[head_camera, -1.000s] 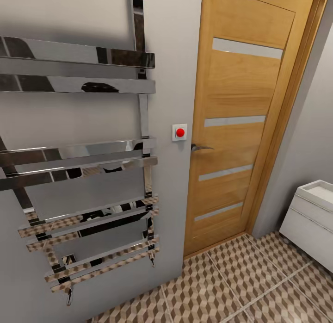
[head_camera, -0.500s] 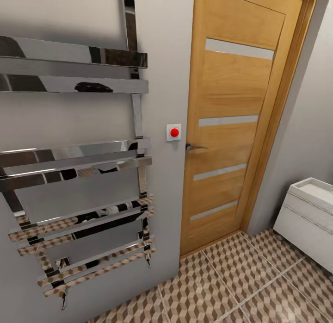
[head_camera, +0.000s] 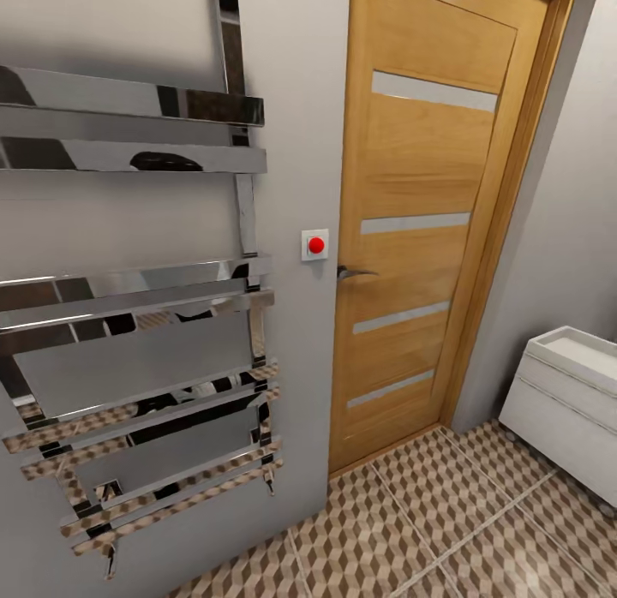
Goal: Take the four mousetraps from the cabinet in the bathroom and place them on the bathroom floor. Make sure all four end up on the same floor surface, and ensure that at least two of them are either under or directly next to the same bathroom sink.
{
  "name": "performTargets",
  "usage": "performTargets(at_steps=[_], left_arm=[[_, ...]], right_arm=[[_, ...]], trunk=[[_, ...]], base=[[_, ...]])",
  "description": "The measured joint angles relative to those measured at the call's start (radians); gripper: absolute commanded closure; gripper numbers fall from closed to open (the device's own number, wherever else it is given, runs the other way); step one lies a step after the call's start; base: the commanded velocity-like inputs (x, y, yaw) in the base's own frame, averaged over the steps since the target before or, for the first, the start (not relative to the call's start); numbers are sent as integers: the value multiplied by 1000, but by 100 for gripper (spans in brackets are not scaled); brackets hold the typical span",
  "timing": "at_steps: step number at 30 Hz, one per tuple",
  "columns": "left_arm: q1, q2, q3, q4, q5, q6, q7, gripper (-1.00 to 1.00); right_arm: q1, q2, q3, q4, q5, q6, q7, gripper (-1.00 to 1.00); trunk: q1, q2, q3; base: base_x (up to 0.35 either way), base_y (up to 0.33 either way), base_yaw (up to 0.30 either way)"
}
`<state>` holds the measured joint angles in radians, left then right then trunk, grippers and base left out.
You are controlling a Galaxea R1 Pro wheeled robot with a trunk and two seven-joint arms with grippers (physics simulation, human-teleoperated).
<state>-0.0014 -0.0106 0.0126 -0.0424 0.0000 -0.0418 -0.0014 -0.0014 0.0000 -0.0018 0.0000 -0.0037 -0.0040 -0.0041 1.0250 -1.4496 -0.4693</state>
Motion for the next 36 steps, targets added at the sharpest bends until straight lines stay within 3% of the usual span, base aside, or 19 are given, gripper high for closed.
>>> performTargets(at_steps=[36], left_arm=[[0, 0, 0, 0, 0, 0, 0, -100]], right_arm=[[0, 0, 1, 0, -1, 1, -1, -100]], trunk=[[0, 0, 0]], base=[[0, 0, 251]])
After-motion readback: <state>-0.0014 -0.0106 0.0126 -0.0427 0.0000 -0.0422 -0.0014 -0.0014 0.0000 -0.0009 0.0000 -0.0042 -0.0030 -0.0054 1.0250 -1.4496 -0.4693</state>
